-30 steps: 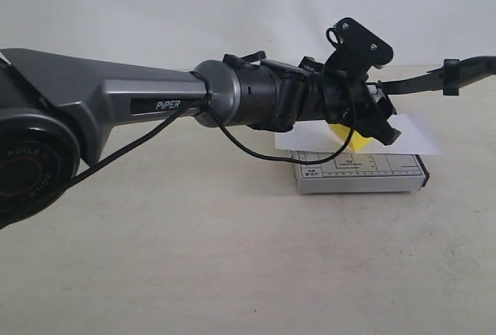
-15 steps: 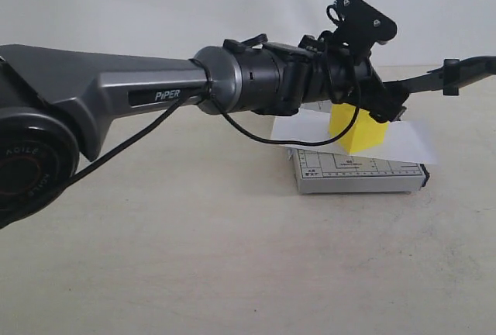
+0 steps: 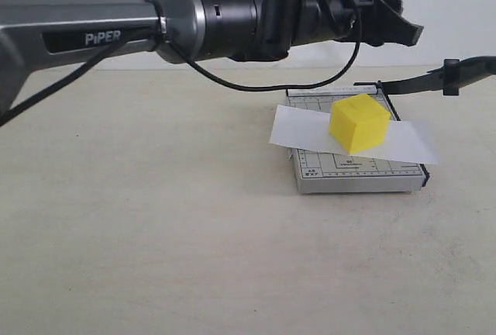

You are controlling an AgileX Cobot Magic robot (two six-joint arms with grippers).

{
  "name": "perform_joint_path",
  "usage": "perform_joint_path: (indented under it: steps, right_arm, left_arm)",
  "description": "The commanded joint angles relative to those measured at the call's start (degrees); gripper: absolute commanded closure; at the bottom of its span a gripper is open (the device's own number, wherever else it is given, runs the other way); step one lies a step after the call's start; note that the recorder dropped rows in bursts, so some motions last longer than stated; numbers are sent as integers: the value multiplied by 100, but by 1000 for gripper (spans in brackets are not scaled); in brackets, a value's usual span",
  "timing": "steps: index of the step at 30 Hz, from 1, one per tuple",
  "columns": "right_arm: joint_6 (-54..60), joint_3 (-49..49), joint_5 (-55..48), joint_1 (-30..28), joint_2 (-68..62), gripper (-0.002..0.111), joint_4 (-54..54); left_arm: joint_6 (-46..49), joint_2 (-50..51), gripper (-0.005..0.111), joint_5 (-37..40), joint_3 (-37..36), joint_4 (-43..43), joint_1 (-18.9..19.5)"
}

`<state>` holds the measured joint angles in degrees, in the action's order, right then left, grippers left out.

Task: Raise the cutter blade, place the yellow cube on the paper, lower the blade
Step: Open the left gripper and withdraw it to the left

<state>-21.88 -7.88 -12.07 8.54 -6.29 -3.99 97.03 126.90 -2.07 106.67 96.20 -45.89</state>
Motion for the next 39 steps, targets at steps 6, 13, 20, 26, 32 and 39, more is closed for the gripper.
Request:
perform_joint_path:
  steps: [6, 13, 20, 26, 32, 39]
  right_arm:
    - [-6, -37, 34, 0, 40, 109, -59]
    - [-6, -37, 34, 0, 40, 109, -59]
    - [-6, -37, 34, 0, 40, 109, -59]
    - [-6, -37, 34, 0, 40, 109, -59]
    - [-6, -37, 34, 0, 40, 109, -59]
    - [-6, -37, 34, 0, 40, 109, -59]
  left_arm:
    - [-676, -686, 102, 697, -1441, 60, -10]
    - [-1215, -1683, 102, 373, -2997, 60, 10]
    - [-2183, -2849, 102, -1122, -4519, 9, 113]
    - [-5935, -3223, 102, -1567, -5807, -3474, 1153]
    - [-10699, -3405, 102, -1806, -6244, -9767, 2870]
    - [-10666, -5179, 102, -1905, -7141, -10408, 4104]
